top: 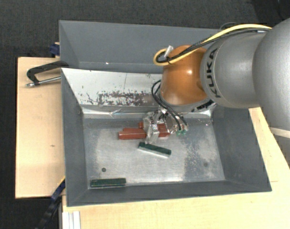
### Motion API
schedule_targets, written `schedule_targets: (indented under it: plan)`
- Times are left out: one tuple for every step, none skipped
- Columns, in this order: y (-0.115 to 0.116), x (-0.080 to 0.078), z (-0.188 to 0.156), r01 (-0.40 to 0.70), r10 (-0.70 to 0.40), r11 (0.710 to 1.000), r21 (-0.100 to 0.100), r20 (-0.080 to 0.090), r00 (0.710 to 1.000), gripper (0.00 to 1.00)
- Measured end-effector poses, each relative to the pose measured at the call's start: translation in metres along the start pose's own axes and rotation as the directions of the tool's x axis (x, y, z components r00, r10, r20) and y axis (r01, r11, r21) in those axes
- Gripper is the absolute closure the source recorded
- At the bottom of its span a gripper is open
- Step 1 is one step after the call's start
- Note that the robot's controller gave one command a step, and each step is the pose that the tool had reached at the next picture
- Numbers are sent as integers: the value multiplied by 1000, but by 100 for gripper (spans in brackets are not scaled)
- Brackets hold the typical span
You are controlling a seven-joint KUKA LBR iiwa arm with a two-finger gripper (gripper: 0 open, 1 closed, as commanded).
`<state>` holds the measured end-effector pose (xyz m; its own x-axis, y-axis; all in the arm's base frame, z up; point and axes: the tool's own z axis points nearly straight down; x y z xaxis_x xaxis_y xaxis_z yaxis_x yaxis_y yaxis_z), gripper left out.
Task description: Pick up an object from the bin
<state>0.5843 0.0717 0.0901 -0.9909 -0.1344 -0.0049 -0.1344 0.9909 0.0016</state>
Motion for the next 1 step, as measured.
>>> schedule_targets:
  plan:
    - [0, 0, 0, 0, 0, 1000, 0, 0, 1000, 100]
